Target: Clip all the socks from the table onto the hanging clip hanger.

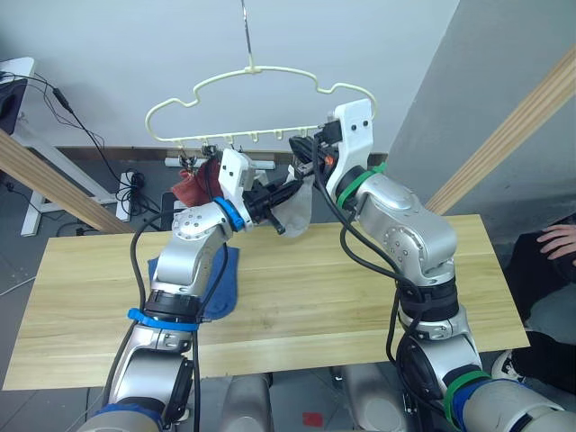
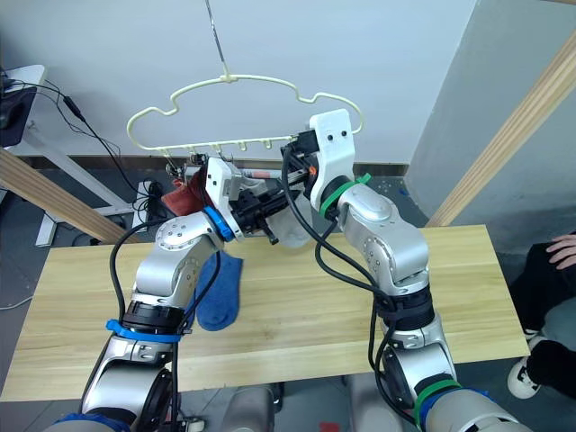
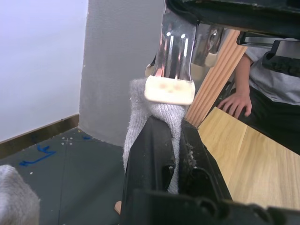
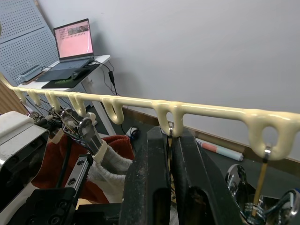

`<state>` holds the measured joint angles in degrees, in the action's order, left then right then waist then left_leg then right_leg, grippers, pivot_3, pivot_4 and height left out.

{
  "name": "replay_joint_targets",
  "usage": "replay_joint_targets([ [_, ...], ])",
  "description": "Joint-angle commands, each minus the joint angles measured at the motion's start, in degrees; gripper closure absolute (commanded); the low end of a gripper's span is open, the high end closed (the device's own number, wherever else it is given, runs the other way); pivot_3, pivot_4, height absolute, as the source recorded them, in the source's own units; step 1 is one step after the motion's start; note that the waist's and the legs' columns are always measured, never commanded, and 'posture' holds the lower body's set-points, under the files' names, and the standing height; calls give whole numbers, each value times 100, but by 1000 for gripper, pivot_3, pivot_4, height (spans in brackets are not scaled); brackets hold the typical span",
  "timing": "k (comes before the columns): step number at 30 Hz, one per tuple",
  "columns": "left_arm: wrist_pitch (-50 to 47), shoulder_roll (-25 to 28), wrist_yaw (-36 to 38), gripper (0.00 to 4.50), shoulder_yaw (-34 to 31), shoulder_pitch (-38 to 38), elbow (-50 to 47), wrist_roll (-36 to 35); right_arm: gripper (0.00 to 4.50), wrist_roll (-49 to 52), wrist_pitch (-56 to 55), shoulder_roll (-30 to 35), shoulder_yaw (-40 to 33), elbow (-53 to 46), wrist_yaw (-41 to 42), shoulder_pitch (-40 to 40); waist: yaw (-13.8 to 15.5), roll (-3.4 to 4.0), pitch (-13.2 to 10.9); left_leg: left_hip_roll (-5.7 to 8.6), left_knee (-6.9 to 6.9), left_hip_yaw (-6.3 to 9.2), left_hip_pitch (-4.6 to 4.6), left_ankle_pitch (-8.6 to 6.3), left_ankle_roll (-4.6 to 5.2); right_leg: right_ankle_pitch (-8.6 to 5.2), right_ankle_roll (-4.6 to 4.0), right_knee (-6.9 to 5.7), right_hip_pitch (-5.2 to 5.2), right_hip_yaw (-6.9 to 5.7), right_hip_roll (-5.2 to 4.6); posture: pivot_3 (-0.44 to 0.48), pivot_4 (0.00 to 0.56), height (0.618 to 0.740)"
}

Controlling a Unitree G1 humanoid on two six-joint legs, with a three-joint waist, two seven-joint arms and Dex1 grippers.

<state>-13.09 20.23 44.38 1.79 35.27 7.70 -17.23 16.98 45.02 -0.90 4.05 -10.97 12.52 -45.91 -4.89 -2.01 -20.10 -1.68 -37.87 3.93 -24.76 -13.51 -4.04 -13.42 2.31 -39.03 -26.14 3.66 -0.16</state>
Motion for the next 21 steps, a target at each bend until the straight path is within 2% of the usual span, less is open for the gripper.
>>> replay_joint_targets([
  [1, 50, -38, -40, 4477, -126, 102, -208, -110, 4500, 75, -62, 12, 112, -336, 97, -3, 0, 0, 0, 0, 0, 0, 0, 0, 0, 0, 0, 0, 0, 1, 0, -87, 315, 735],
  [4, 50, -38, -67, 4477, -147, 109, -201, -110, 4500, 48, -143, 25, 115, -342, 72, 25, 0, 0, 0, 0, 0, 0, 0, 0, 0, 0, 0, 0, 0, 1, 0, -87, 315, 735],
  [7, 109, -19, -68, 4500, -144, 127, -176, -86, 3649, 22, -235, 57, 131, -333, 77, 28, 1, 0, 0, 0, 0, 0, 0, 0, 0, 0, 0, 0, 0, 0, 0, -86, 316, 735],
  [9, 141, -25, -98, 4500, -156, 130, -169, -82, 2827, 13, -246, 68, 142, -332, 64, 30, 4, 0, 0, 0, -1, 0, 0, 0, 0, 0, 0, 0, 1, 0, 0, -86, 316, 735],
  [10, 140, -18, -87, 4234, -162, 127, -161, -95, 2455, 3, -255, 90, 154, -335, 72, 28, 4, 0, 0, 0, -1, 0, 0, 0, 0, 0, 0, 0, 1, 1, 0, -85, 317, 735],
  [16, 185, 81, -42, 2530, -31, 13, -195, 41, 2434, -22, -266, 307, 217, -512, 122, 98, 6, 0, 0, 0, -1, 1, 0, 0, 0, 0, 0, 0, 1, 0, 0, -86, 318, 735],
  [21, 162, 264, 100, 2530, 76, -90, -337, 162, 2434, -23, -210, 776, 421, -1226, 396, 412, 9, 0, 0, 1, 0, 1, 0, 0, 0, 0, 0, 1, 1, 0, 0, -86, 318, 735],
])
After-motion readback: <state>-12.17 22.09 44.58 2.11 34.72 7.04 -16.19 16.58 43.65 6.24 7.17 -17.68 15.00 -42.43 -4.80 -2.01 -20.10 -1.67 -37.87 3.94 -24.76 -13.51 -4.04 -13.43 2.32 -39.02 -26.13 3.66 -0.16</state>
